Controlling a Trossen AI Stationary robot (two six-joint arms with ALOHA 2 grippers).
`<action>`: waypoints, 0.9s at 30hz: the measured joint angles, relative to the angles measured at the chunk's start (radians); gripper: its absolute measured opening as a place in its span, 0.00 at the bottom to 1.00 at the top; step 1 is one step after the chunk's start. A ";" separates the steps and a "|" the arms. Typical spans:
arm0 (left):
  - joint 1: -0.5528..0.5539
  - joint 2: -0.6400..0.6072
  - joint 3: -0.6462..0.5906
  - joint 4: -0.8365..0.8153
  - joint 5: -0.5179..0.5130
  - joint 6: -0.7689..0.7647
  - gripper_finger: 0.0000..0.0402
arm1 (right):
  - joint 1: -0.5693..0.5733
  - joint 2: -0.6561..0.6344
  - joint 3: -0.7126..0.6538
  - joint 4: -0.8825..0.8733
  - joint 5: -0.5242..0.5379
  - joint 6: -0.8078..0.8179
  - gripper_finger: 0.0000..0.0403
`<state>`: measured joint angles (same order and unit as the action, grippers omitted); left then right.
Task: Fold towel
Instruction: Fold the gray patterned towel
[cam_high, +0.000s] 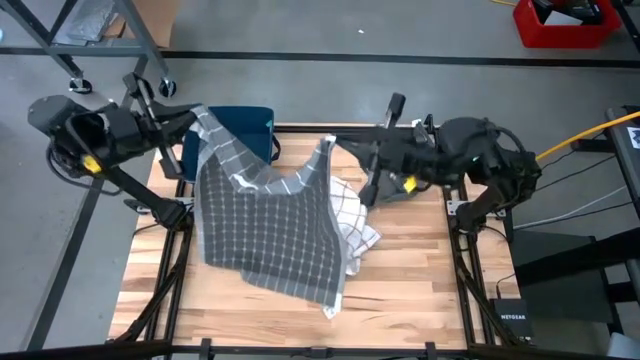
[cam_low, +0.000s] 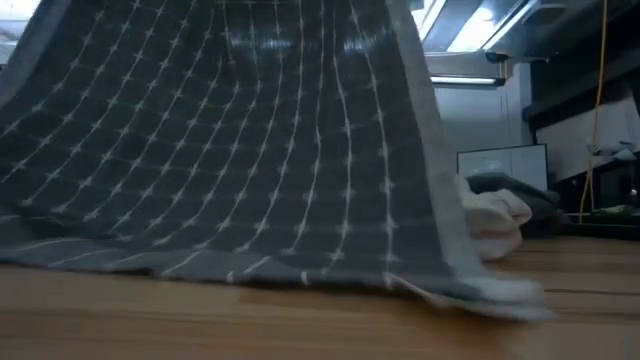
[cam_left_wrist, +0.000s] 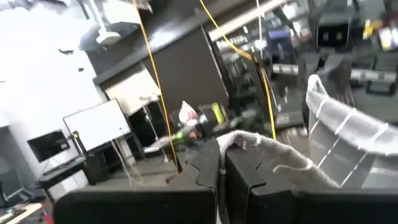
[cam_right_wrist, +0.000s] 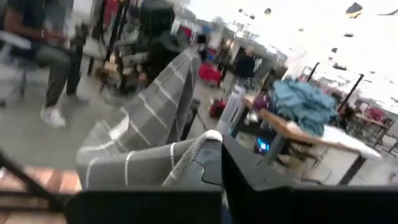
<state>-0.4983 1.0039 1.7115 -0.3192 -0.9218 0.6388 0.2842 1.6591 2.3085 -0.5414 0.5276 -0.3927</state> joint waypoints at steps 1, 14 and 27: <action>-0.005 0.000 0.000 0.035 0.001 0.014 0.00 | 0.002 -0.001 0.010 0.020 -0.016 0.000 0.01; -0.025 -0.047 0.015 -0.236 -0.039 -0.064 0.00 | 0.001 -0.005 0.039 -0.174 0.021 0.012 0.01; -0.026 -0.033 0.013 -0.638 0.172 -0.439 0.00 | 0.004 -0.004 0.039 -0.444 -0.146 0.154 0.01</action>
<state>-0.5243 0.9704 1.7248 -0.9573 -0.7498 0.2001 0.2886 1.6547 2.3470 -0.9852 0.3820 -0.2385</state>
